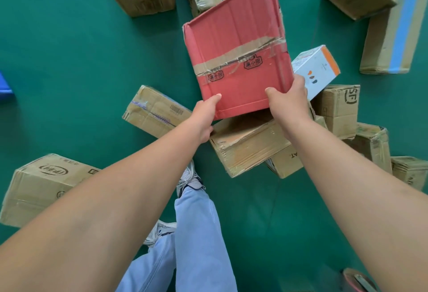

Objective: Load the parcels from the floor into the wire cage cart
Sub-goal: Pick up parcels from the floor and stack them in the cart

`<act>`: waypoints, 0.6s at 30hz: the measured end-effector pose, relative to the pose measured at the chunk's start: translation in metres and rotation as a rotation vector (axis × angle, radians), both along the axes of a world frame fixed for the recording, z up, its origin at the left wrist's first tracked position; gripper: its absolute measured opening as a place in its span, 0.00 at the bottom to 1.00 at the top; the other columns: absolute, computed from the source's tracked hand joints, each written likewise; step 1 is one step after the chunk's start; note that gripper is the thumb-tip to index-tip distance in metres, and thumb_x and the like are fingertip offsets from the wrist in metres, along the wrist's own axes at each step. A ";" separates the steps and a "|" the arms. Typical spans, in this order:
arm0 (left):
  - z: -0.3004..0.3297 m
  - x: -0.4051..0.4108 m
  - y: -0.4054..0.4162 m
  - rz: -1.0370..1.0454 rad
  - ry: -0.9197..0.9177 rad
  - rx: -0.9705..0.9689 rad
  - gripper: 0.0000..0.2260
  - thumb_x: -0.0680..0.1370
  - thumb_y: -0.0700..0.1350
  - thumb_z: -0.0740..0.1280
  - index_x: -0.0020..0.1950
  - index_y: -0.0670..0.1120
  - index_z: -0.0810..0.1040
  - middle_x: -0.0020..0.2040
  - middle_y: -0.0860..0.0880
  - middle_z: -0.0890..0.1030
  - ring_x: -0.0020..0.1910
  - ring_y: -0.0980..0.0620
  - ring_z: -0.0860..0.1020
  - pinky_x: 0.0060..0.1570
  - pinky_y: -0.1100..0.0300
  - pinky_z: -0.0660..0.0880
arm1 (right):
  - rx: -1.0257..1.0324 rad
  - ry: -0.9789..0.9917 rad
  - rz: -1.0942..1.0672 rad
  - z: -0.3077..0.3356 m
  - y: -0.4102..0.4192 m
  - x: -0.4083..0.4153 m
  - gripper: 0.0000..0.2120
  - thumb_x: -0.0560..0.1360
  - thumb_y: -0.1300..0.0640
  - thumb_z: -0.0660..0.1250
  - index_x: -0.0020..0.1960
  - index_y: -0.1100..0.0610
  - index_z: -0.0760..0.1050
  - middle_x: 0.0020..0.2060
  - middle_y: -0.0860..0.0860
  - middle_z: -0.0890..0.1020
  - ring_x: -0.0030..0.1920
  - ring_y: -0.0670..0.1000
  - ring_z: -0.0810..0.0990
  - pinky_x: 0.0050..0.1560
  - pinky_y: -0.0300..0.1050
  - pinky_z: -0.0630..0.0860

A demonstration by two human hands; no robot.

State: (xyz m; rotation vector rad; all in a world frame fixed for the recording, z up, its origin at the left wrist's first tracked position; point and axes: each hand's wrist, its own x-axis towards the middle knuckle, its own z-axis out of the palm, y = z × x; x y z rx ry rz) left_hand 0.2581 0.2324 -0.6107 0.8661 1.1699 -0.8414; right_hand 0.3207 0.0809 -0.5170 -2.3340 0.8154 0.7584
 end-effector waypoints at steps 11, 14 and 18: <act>0.154 -0.033 0.106 0.065 -0.112 0.240 0.16 0.84 0.52 0.64 0.69 0.48 0.69 0.55 0.50 0.80 0.48 0.55 0.78 0.42 0.58 0.73 | 0.217 -0.056 -0.013 0.130 0.084 -0.011 0.14 0.78 0.48 0.64 0.62 0.44 0.69 0.55 0.49 0.79 0.53 0.51 0.80 0.52 0.53 0.79; 0.223 -0.061 0.145 0.080 -0.138 0.313 0.16 0.83 0.53 0.64 0.67 0.48 0.69 0.58 0.49 0.79 0.48 0.54 0.78 0.47 0.55 0.75 | 0.290 -0.028 -0.021 0.195 0.120 -0.035 0.12 0.79 0.47 0.64 0.62 0.43 0.69 0.54 0.48 0.81 0.52 0.50 0.80 0.56 0.56 0.80; 0.322 -0.114 0.195 0.160 -0.139 0.430 0.19 0.77 0.58 0.68 0.61 0.50 0.69 0.60 0.47 0.78 0.57 0.49 0.79 0.65 0.44 0.75 | 0.368 0.000 0.017 0.291 0.167 -0.076 0.19 0.79 0.48 0.65 0.69 0.45 0.70 0.55 0.47 0.81 0.54 0.51 0.81 0.58 0.59 0.80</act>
